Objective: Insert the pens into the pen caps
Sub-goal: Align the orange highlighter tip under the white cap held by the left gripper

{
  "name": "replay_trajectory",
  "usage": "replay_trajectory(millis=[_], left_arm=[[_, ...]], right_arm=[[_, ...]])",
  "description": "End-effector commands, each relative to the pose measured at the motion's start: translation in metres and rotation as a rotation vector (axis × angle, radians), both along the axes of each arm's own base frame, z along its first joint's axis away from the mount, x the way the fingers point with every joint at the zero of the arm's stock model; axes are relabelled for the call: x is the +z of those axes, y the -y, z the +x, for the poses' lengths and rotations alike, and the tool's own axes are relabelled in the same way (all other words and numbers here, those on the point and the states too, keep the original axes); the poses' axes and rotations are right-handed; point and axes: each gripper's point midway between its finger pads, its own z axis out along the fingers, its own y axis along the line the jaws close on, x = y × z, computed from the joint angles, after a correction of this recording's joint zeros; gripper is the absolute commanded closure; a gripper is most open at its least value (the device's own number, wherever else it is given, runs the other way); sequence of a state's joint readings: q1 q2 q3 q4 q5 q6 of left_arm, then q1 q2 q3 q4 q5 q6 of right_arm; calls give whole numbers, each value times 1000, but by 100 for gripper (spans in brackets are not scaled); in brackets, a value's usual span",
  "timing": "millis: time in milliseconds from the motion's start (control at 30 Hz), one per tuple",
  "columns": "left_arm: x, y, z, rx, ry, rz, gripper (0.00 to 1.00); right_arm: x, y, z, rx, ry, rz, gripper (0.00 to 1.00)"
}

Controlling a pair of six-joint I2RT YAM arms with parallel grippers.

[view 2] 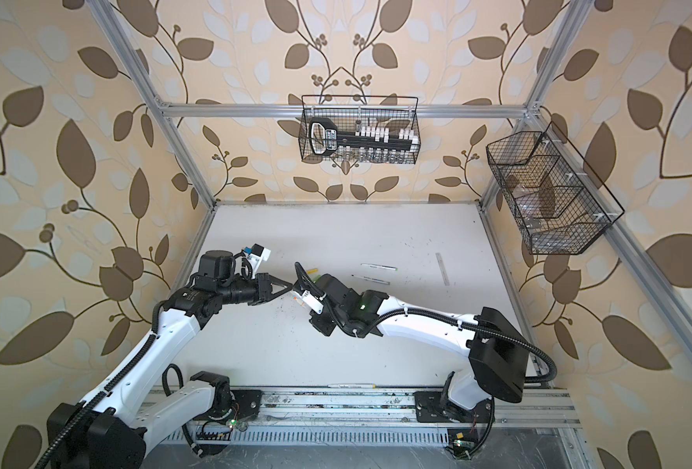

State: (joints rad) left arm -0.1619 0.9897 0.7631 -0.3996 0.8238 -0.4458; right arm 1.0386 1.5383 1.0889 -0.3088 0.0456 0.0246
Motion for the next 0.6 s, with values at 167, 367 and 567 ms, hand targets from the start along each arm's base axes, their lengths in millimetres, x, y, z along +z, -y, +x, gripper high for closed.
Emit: replay_trajectory(millis=[167, 367, 567], left_arm=[[6, -8, 6, 39, 35, 16, 100], [5, -11, 7, 49, 30, 19, 100], [5, -9, 5, 36, 26, 13, 100]], right_arm=[[6, -2, 4, 6, 27, -14, 90], [8, -3, 6, 6, 31, -3, 90], [11, -4, 8, 1, 39, 4, 90]])
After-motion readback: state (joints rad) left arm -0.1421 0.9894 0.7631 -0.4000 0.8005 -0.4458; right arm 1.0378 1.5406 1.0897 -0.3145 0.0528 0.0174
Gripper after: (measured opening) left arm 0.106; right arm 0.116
